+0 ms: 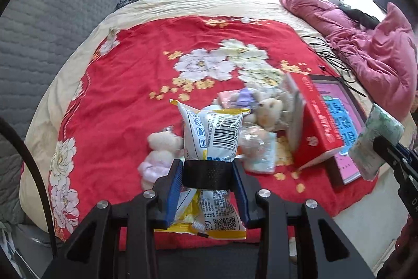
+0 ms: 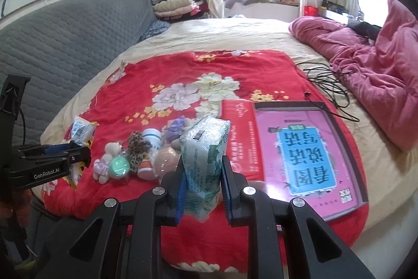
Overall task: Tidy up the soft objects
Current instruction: 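Carry the snack bag and tissue pack with both tools over the pink tray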
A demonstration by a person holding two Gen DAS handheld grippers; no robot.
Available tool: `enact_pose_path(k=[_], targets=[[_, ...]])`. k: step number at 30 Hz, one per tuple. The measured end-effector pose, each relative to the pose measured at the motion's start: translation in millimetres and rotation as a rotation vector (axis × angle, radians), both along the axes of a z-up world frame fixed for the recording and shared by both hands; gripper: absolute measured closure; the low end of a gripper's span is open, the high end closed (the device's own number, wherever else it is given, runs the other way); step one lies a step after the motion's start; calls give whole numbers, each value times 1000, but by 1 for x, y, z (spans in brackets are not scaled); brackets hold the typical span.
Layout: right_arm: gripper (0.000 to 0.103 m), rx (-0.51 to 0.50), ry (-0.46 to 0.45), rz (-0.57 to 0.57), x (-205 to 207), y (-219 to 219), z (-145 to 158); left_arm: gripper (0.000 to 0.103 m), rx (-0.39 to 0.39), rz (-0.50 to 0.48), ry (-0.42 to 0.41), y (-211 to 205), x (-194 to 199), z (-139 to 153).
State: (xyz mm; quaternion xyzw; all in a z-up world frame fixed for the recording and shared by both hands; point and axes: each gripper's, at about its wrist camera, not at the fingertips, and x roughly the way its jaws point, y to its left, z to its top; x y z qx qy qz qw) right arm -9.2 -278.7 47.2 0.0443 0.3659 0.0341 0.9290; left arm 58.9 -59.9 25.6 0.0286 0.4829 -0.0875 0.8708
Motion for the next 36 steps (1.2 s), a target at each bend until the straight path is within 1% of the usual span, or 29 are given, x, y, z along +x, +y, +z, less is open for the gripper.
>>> enact_pose_path(k=[9,20,25,27,31,33,36], targets=[[79,13,-19,-83,-15,-47,6,66,-10,-97,-20,-64,-8,10],[79,9,-15,-171,-18,-105,-1,66,20,-207,-13,-143,-7,4],[79,-2,-10,-204,-14,-131,-5,66,-5,-258,-4,-182,-5,4],[79,-12,-5,-220,-13,-143,-7,66,-20,-282,5,-199,-6,4],[79,-17,26,-256,-13,-171,-15,66,-53,-350,55,-238,-7,-5],[79,-1,51,-272,-12,-186,-24,66,-43,-369,63,-256,-9,-13],[79,-10,93,-282,-9,-199,-39,66,-32,-369,115,-275,-7,-33]])
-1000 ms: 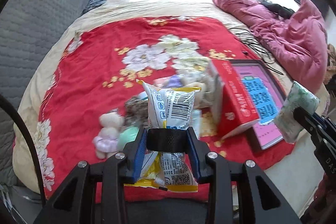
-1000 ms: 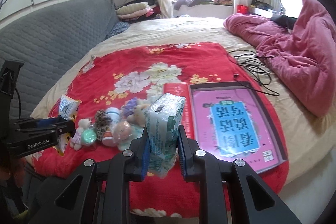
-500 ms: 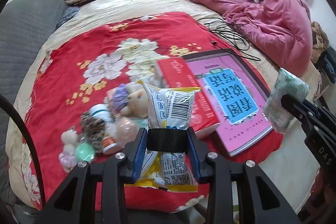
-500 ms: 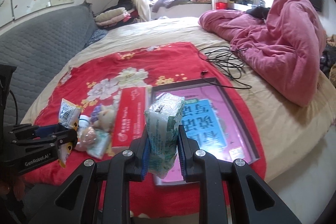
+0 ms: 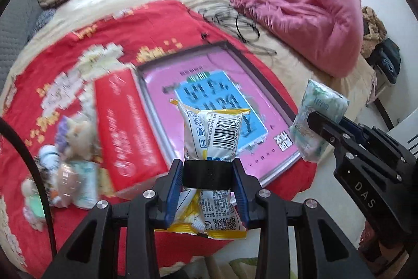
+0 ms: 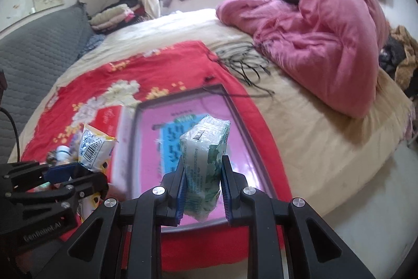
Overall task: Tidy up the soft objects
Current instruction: 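Carry the snack bag and tissue pack with both tools over the pink tray, then open the left tool on the tray while the right tool releases the tissue pack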
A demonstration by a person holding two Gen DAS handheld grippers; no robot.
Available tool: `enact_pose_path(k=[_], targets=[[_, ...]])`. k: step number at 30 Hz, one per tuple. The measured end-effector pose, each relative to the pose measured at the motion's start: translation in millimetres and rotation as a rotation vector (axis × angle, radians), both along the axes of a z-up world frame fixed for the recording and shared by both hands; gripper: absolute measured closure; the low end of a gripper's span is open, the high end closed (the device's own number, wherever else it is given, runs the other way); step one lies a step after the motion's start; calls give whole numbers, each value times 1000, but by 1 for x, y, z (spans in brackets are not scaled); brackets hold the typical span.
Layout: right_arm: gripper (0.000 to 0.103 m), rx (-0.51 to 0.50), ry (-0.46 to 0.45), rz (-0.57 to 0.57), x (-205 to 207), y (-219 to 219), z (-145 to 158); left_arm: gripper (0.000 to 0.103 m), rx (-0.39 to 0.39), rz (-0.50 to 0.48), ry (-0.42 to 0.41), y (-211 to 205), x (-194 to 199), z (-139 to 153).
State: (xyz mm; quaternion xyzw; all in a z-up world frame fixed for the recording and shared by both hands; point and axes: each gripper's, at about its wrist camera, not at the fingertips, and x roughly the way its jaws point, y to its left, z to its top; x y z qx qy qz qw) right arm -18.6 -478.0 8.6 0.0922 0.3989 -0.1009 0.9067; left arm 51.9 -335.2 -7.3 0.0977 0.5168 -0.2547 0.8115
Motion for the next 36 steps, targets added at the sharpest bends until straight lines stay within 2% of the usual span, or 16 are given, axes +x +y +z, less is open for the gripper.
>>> enact_pose_path(k=[3,8,15,22,30,36], targets=[[79,-35,50,3,5,-8,-15,66,40,2,4,-15,2,-16],[79,-78,130,17,20,-17,-39,66,56,-8,21,-32,6,-34],[79,-66,201,23,32,-24,-66,65,97,9,34,-38,13,-59],[77,-48,198,30,36,-27,-75,65,114,24,35,-37,16,-72],[66,54,191,16,42,-36,-82,65,131,12,18,-42,17,-79],[65,81,180,7,40,-39,-80,65,147,2,0,-49,19,-81]])
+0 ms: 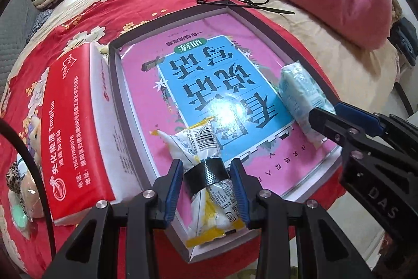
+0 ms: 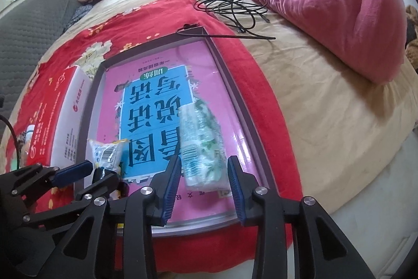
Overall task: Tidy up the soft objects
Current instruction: 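Open the left tool on the tray while the right tool releases the tissue pack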
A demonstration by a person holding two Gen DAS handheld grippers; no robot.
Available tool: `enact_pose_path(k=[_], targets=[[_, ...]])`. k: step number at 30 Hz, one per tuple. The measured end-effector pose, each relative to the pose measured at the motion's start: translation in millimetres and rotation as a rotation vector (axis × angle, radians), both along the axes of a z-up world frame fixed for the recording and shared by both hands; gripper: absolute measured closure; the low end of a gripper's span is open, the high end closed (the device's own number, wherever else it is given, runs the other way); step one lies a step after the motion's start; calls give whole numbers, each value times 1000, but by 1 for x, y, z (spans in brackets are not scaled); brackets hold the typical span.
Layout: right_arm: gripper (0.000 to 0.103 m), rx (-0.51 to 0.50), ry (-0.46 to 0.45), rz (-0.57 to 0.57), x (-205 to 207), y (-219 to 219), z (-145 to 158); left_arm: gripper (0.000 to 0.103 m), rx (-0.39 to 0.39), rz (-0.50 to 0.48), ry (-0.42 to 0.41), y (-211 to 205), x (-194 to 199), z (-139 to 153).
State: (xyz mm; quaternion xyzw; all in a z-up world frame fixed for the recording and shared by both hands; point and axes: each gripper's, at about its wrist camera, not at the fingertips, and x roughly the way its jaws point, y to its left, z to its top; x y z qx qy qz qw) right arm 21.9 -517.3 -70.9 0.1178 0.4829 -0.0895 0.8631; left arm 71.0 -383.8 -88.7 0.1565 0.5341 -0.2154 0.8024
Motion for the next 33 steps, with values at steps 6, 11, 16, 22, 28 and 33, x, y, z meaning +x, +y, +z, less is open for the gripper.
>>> enact_pose_path(k=[6,11,16,22,28,33], targets=[[53,-1,-12,-16,-5,-3,7,62,-1,3,4,0,4,-3],[52,-6,-16,-21,-7,-3,11,53,-6,-16,15,-4,3,-3],[46,-11,-19,-32,-11,-6,16,37,-37,-30,10,-7,3,4],[45,-29,-21,-48,-18,-9,22,36,-39,-20,29,-4,7,4],[45,-36,-32,-64,-24,-13,29,31,-47,-36,32,-3,2,5],[38,-44,-38,-76,-28,-13,36,29,-76,-49,24,-1,-4,19]])
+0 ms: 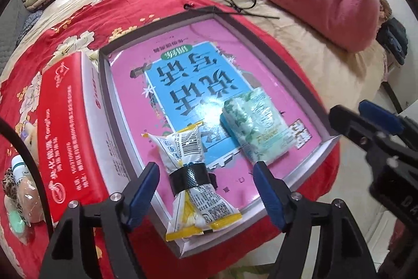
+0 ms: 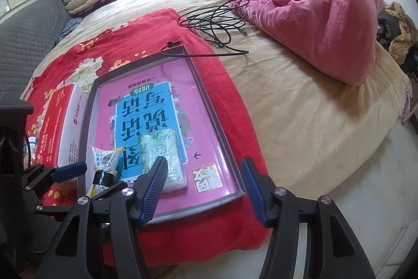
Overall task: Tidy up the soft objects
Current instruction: 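Open the left tool on the tray while the right tool releases the tissue pack, then move both open tools back toward the pile of items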
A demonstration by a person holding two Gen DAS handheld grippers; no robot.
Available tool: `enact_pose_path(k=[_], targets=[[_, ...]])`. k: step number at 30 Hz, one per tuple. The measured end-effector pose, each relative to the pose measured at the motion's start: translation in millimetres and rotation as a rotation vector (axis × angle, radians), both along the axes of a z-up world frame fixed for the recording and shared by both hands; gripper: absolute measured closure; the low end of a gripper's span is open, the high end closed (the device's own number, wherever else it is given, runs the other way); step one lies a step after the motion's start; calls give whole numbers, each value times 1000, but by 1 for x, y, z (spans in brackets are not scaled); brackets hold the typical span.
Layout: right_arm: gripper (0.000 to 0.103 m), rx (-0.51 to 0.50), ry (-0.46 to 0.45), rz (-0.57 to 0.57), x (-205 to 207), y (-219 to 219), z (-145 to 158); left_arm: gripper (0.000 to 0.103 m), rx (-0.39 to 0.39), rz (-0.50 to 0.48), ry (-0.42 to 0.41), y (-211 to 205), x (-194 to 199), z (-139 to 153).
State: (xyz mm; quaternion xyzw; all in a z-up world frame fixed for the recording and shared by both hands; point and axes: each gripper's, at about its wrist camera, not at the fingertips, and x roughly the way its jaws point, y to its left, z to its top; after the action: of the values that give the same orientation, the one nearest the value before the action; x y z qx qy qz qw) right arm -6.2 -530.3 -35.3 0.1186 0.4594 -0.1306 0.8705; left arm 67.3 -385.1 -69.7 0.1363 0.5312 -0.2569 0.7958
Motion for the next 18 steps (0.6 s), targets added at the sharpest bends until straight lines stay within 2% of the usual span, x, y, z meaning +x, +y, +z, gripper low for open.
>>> enact_pose_path(k=[4,18], targets=[[35,-8,-9,-12,-3,1,6,23,-38,3,-30,6,-5,20],[29,-58,-39,-25,-13,16,35,21,-114,36,-60,45,-13,62]])
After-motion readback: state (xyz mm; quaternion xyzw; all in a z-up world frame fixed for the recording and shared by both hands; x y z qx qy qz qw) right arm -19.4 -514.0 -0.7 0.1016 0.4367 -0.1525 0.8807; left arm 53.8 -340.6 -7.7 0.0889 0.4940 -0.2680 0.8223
